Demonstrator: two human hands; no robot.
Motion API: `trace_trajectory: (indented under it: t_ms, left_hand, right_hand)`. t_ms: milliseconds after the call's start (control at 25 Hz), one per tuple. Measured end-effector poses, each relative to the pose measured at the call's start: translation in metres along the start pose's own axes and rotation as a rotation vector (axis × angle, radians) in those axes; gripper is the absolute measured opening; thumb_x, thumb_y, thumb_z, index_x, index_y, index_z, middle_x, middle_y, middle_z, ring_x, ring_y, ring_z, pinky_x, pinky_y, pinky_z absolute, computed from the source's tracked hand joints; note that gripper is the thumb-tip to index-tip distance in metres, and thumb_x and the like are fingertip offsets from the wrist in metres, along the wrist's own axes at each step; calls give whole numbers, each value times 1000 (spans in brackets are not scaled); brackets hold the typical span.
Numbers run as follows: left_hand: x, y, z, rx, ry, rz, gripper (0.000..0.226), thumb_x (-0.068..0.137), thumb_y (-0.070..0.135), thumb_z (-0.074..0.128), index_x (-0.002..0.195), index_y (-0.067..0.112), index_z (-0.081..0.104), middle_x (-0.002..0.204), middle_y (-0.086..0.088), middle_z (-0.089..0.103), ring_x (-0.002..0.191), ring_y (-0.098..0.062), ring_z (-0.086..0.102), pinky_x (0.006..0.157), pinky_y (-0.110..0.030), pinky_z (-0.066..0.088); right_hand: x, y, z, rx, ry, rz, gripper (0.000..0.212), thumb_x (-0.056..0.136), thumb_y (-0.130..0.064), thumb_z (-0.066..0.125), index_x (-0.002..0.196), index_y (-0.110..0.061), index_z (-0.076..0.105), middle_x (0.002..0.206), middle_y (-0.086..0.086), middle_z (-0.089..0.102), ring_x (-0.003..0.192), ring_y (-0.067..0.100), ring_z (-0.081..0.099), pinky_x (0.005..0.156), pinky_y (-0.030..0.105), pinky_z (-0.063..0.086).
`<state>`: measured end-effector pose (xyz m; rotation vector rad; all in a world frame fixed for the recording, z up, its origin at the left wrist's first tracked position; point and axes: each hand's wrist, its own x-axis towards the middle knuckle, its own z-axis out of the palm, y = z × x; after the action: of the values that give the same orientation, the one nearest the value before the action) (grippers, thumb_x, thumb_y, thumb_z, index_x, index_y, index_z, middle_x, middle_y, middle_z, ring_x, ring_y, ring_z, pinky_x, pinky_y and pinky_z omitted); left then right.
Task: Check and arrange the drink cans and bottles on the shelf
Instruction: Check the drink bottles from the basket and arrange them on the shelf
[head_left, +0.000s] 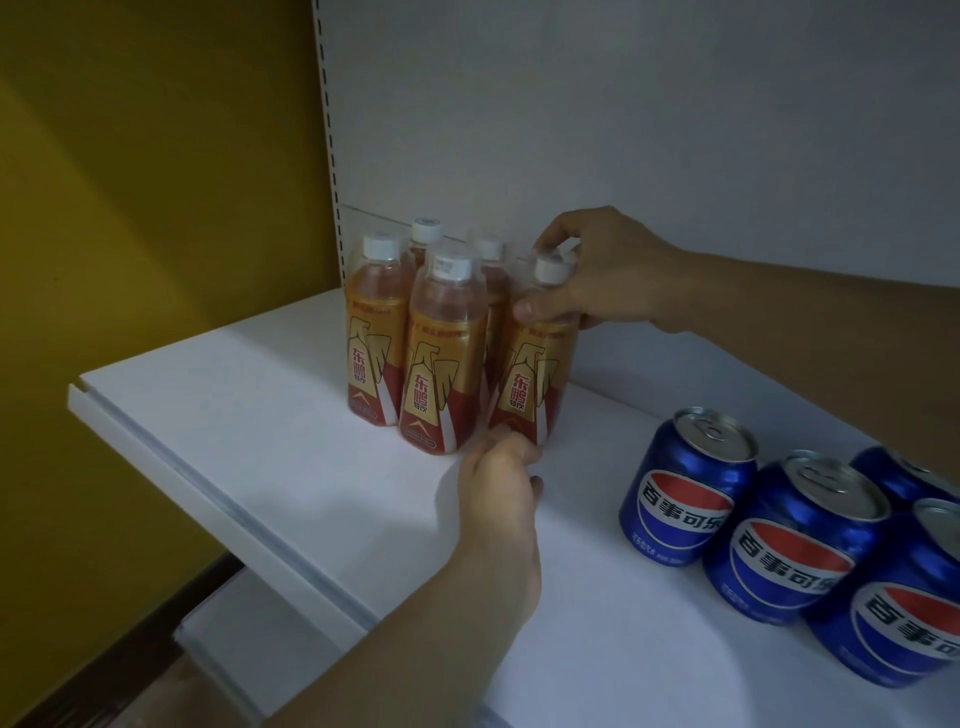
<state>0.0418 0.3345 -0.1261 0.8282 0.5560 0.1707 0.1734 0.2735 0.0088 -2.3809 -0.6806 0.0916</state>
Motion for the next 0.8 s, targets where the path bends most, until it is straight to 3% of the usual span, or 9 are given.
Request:
trace_trajectory:
  t_ms: [200,320,440,520,680,800]
  left_hand:
    - [4,-4,-4,-4,-32,38,53,87,-5,50,136,16,52,133,-3,60,125,-21,55,116,-43,37]
    - [4,-3,-6,2,-47,48,54,87,-6,49,137,14,52,131,-2,60,125,-20,54,114,-46,40]
    - [7,1,-10,24,-41,42,46,92,-4,48,135,9,54,128,-4,62,123,-22,56,111,-49,44]
    - [7,4,-13,41,-30,40,39,95,-1,48,132,9,56,123,-7,65,116,-22,61,109,-49,46]
    - [2,11,-17,62,-19,20,27,97,2,49,121,10,60,109,-9,69,109,-25,67,102,-47,52]
    - [-4,16,-25,70,-23,26,18,98,4,48,105,9,63,110,-12,67,108,-28,68,96,-44,55]
  right_hand:
    - [-2,2,3,-88,33,-33,73,70,-36,94,131,-21,57,121,2,52,110,24,61,83,42,63]
    - [-5,4,1,-96,-12,-36,72,75,-40,90,135,-22,53,127,1,50,113,21,57,78,34,58]
    - [-13,-10,5,-289,235,-307,48,95,-47,69,133,-23,54,125,-1,55,110,15,51,85,29,42]
    - [-19,-31,14,-344,323,-501,37,102,-46,55,130,-22,57,120,-1,58,102,12,51,87,30,41]
    - [-9,-56,38,-383,85,-451,37,104,-42,55,135,-21,58,104,-4,54,93,15,56,72,25,42]
    - [-9,-61,39,-272,89,-406,28,103,-29,60,129,-19,61,103,-4,53,92,13,58,67,20,42]
